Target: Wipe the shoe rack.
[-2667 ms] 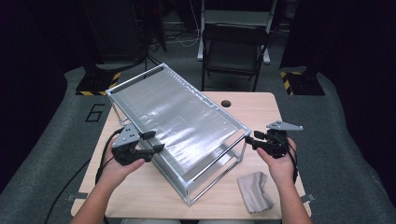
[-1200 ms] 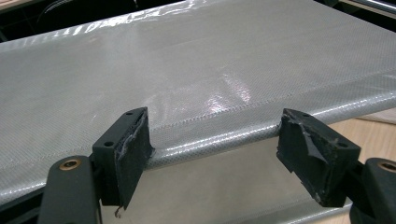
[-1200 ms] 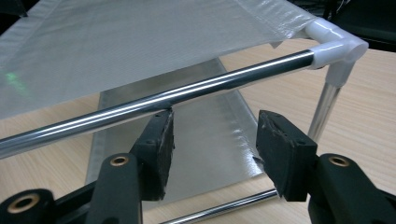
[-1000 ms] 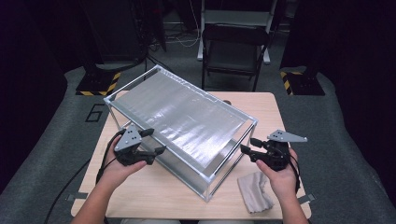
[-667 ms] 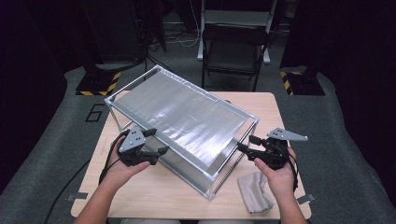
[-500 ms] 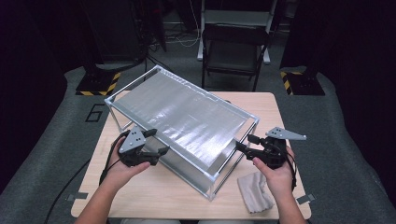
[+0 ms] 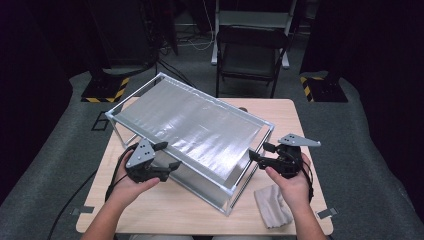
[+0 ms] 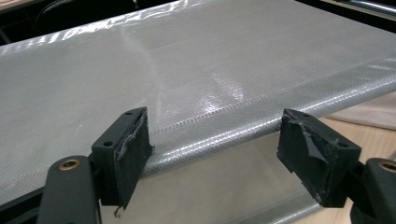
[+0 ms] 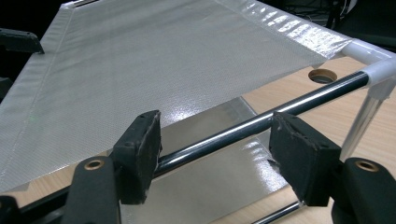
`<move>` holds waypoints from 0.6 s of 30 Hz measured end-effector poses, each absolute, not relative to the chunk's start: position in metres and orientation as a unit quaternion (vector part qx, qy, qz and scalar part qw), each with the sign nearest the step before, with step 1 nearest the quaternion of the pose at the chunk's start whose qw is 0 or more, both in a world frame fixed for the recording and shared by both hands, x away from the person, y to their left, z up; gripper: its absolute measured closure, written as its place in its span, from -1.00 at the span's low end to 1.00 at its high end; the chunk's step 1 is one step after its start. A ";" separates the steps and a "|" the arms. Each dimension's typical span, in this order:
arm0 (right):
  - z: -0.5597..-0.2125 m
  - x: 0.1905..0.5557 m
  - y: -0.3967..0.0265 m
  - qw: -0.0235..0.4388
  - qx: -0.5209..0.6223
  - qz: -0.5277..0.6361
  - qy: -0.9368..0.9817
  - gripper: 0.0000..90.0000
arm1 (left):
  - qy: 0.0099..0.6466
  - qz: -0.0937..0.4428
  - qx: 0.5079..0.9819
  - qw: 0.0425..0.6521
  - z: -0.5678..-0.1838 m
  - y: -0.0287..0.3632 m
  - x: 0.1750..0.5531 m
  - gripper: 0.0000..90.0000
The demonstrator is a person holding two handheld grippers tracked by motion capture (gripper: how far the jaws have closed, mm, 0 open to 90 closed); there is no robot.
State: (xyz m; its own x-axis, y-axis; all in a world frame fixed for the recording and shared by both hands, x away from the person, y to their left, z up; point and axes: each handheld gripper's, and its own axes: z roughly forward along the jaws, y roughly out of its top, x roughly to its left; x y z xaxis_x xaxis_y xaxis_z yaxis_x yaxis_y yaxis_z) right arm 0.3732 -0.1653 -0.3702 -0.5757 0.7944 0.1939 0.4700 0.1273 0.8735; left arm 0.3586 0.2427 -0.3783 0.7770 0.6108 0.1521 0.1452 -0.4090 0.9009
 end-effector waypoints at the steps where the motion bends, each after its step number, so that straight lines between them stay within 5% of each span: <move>1: -0.370 0.374 -0.165 0.162 0.431 0.500 0.734 -0.22 | 0.235 0.238 0.803 0.493 -0.378 0.244 0.359 -0.40; 4: -0.370 0.375 -0.165 0.166 0.430 0.497 0.735 -0.19 | 0.240 0.227 0.800 0.501 -0.376 0.248 0.361 -0.28; 18: -0.370 0.367 -0.169 0.174 0.414 0.514 0.731 -0.17 | 0.235 0.237 0.798 0.501 -0.381 0.248 0.359 -0.35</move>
State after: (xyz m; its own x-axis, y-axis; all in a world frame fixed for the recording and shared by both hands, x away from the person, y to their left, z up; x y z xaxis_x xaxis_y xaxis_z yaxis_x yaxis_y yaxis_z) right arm 0.3666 -0.1685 -0.3704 -0.5971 0.7837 0.1708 0.4266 0.1299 0.8951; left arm 0.3589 0.2479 -0.3809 0.7770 0.6130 0.1431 0.1376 -0.3872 0.9116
